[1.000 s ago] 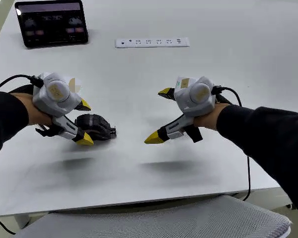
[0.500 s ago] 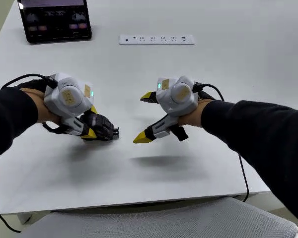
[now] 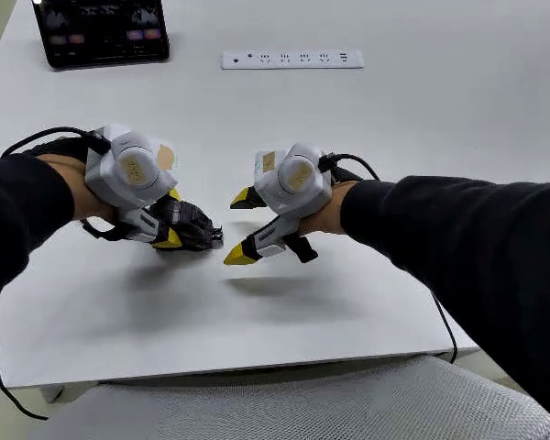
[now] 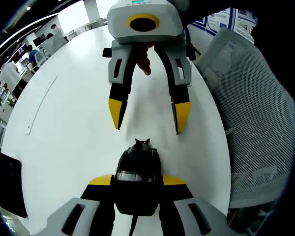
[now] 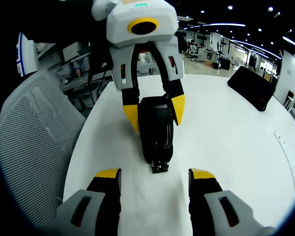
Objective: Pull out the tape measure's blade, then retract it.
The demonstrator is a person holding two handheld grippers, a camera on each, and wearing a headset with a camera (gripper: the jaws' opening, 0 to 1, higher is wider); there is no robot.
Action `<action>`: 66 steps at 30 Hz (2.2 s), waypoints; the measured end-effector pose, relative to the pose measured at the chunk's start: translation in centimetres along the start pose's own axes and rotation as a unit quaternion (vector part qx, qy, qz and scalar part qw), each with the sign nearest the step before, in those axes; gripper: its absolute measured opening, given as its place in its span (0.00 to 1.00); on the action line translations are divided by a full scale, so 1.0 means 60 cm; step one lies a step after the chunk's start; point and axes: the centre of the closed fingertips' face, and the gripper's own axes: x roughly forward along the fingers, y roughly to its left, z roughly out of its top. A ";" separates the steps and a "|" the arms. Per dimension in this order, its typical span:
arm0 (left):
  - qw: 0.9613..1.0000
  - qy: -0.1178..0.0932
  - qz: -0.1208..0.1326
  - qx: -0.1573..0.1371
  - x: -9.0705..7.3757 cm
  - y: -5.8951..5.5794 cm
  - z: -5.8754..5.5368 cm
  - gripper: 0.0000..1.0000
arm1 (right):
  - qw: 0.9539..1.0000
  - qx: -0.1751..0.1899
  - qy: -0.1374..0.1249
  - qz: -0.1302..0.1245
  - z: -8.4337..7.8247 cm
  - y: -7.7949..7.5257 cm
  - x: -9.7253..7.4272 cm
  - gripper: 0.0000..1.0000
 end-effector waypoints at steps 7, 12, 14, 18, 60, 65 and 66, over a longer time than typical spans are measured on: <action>1.000 -0.002 -0.004 -0.004 0.000 0.002 0.001 0.31 | 1.000 -0.020 0.022 -0.007 -0.013 -0.006 0.018 0.33; 1.000 -0.006 -0.004 -0.006 -0.001 0.002 0.000 0.31 | 0.999 -0.027 0.028 -0.014 -0.005 -0.012 0.033 0.19; 1.000 -0.006 -0.002 -0.007 -0.001 0.001 0.000 0.31 | 0.999 -0.029 0.033 -0.014 -0.006 -0.013 0.038 0.18; 1.000 -0.011 -0.003 -0.009 -0.001 0.003 0.000 0.31 | 0.998 -0.047 0.046 -0.010 -0.009 -0.010 0.047 0.12; 0.999 -0.013 0.000 -0.034 0.000 0.008 -0.002 0.31 | 0.998 -0.016 0.065 -0.002 -0.029 -0.018 0.028 0.08; 0.999 -0.012 0.000 -0.037 0.000 0.007 -0.002 0.31 | 0.997 -0.018 0.072 -0.003 -0.034 -0.020 0.024 0.08; 0.999 -0.012 0.001 -0.037 0.000 0.006 -0.001 0.31 | 0.997 -0.016 0.073 -0.003 -0.036 -0.020 0.022 0.08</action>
